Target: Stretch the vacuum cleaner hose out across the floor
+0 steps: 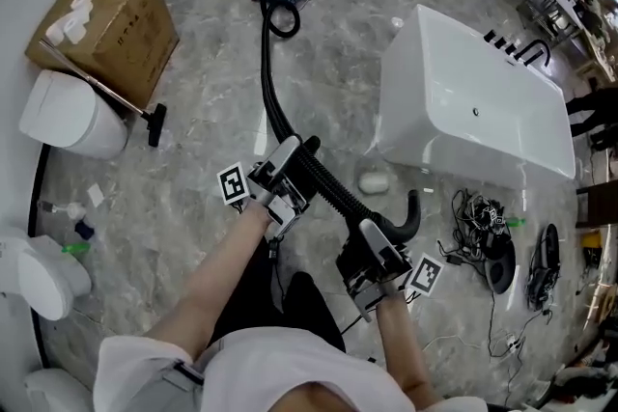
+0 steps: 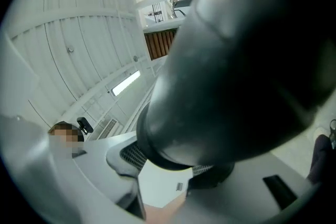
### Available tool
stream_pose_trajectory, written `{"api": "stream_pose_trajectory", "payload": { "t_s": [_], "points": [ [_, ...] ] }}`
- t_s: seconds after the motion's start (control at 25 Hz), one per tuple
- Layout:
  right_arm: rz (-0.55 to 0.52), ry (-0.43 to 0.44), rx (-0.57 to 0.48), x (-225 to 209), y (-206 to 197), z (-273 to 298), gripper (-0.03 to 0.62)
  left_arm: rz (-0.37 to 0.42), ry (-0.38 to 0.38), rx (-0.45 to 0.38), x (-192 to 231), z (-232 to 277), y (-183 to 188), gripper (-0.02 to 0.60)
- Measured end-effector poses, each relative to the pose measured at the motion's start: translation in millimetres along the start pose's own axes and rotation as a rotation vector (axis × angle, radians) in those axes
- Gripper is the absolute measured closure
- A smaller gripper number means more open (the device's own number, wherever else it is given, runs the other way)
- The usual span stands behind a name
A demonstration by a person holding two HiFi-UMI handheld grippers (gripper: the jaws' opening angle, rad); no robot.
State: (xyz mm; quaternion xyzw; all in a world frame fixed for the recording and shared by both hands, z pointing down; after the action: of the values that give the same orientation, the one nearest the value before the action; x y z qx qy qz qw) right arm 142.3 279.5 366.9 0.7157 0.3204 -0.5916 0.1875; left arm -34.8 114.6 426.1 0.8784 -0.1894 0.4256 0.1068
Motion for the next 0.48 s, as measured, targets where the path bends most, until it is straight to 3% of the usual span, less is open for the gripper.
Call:
{"api": "stream_pose_trajectory", "payload": {
  "t_s": [0.04, 0.08, 0.32, 0.48],
  "points": [
    [0.005, -0.002, 0.005, -1, -3, -12, 0.373, -0.02, 0.013, -0.011, 2, -1, -12, 0.319],
    [0.014, -0.009, 0.005, -3, -7, -24, 0.373, -0.037, 0.028, -0.025, 4, -5, -23, 0.342],
    [0.143, -0.137, -0.001, -23, -23, -89, 0.372, -0.009, 0.186, -0.1, 7, -20, -80, 0.396],
    [0.152, -0.246, 0.098, -38, -41, -94, 0.368, 0.092, 0.312, -0.105, -6, -26, -83, 0.417]
  ]
}}
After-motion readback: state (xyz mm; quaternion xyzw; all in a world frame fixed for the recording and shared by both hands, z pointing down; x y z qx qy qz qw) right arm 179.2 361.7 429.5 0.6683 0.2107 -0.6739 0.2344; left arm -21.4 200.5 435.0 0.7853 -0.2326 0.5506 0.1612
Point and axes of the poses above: the fingertips, and each gripper's own axes: z forward along the fingers, x to its left, y out of its top, the point moved 8 cm from there along -z, backward along the fingers, and after that the axes turned 12 degrees about x, right-handed, at the moved point
